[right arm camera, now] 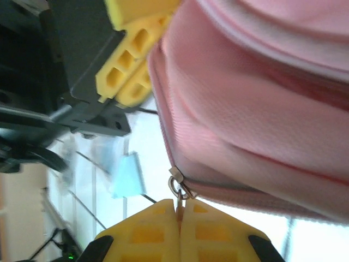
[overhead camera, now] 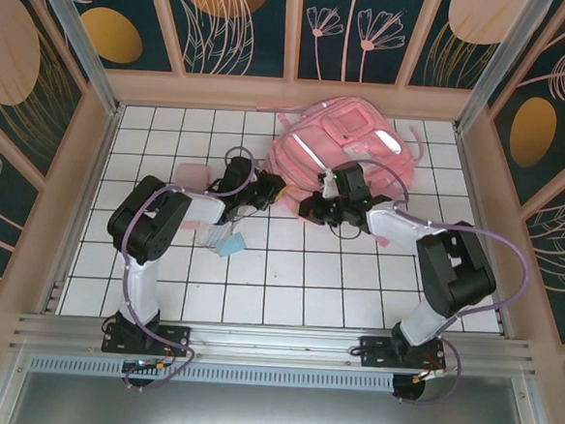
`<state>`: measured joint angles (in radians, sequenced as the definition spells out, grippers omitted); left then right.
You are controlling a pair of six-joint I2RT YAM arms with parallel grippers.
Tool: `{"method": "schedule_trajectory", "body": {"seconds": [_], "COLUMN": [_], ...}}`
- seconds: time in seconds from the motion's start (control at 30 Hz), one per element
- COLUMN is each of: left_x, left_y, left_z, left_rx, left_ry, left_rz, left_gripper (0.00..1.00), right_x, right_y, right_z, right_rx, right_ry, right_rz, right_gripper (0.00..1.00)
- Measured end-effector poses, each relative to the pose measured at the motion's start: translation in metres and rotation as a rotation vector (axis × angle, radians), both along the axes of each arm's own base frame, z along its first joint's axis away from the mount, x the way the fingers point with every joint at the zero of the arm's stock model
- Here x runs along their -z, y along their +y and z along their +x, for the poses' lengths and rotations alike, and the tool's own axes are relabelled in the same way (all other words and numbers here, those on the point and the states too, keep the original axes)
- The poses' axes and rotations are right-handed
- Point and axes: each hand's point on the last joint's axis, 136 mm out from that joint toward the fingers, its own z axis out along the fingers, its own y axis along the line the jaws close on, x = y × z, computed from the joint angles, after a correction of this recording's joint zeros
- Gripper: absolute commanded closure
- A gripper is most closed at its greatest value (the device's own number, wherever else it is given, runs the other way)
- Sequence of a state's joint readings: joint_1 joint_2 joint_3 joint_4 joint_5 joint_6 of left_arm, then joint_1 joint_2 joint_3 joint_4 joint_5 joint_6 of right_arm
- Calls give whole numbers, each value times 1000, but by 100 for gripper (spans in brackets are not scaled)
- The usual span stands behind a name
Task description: Pack the student bag
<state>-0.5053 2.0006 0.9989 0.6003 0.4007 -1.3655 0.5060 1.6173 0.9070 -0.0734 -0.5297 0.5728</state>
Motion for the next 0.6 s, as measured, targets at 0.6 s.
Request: {"method": "schedule_trajectory", "body": {"seconds": [0.6], "left_x": [-18], "left_y": [26], "left_z": [10], "left_rx": [22], "left_ry": [-71], "left_rz": [55], "left_gripper": [100], "right_x": [40], "right_y": [-196], "right_z": [25], "right_rx": [275], "right_ry": [18], "right_rz": [-852], "right_gripper": [100]}}
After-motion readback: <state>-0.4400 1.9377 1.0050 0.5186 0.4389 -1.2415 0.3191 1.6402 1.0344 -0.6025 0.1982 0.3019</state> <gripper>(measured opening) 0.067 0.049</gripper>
